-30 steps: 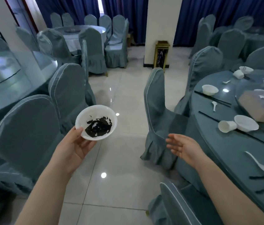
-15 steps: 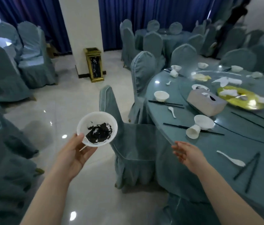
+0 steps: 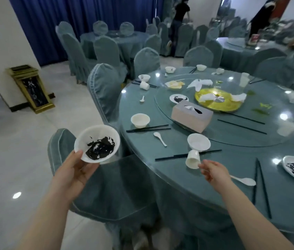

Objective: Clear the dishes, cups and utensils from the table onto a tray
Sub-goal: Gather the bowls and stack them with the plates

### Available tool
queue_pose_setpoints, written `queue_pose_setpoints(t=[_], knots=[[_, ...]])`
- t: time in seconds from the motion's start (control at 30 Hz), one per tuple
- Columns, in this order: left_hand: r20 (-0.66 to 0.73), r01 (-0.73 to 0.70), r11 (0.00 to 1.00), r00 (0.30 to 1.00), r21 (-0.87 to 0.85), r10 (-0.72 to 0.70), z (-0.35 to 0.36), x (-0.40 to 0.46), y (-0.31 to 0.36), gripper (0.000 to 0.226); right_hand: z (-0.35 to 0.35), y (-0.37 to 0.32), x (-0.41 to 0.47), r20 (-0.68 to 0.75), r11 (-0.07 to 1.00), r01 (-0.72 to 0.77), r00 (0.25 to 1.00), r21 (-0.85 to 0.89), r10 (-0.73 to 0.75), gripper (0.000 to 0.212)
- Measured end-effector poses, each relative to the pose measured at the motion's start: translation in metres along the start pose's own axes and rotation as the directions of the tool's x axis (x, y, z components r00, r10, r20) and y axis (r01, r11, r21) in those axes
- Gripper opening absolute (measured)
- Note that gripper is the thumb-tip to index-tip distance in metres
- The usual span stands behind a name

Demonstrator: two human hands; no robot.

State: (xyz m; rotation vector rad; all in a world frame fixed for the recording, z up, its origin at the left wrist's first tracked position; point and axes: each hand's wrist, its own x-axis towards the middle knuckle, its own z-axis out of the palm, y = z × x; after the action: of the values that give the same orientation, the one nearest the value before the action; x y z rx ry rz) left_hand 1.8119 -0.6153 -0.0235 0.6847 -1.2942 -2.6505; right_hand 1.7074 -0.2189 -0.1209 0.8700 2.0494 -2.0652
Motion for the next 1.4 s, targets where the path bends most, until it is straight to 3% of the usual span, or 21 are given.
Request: queue_pose_setpoints(t=[0.13,0.27,0.53,0.67,0.8,1.1,1.3,1.4], knots=[[0.027,0.002,1.000,1.000,0.005,-0.002,0.025,0.079,0.010,0.031,0.010,-0.010,0.078,-0.175,0.995,0.013,0.984,-0.097,-0.029,0.016],[-0.004,0.032,0.999,0.999,0.014,-0.032,0.052,0.145,0.016,0.019,0.015,-0.015,0.140,-0.316,0.958,-0.109,0.949,-0.266,0.020,0.037],[-0.034,0.117,0.992,0.993,0.052,-0.115,0.074,0.221,0.014,0.023,0.040,-0.028,0.185,-0.378,0.870,-0.228,0.924,-0.438,0.052,0.021],[-0.023,0.152,0.986,0.988,0.076,-0.150,0.082,0.240,0.012,0.022,0.060,-0.033,0.184,-0.315,0.923,-0.147,0.949,-0.355,0.030,0.016],[-0.051,0.178,0.982,0.983,0.064,-0.175,0.084,0.252,0.011,0.017,0.101,-0.048,0.184,-0.152,0.946,-0.036,0.988,-0.323,-0.014,0.010],[-0.129,0.138,0.987,0.984,0.080,-0.127,0.059,0.262,0.025,0.017,0.241,-0.078,0.213,0.138,0.948,0.073,0.990,-0.308,-0.031,0.017],[-0.171,0.014,0.993,0.985,0.116,0.006,0.026,0.253,0.052,0.023,0.300,-0.071,0.248,0.115,0.919,0.063,0.993,-0.389,-0.020,0.031],[-0.228,-0.045,0.995,0.972,0.088,0.064,0.010,0.243,0.064,0.021,0.312,-0.063,0.250,0.145,0.902,0.000,0.987,-0.432,0.069,0.028]])
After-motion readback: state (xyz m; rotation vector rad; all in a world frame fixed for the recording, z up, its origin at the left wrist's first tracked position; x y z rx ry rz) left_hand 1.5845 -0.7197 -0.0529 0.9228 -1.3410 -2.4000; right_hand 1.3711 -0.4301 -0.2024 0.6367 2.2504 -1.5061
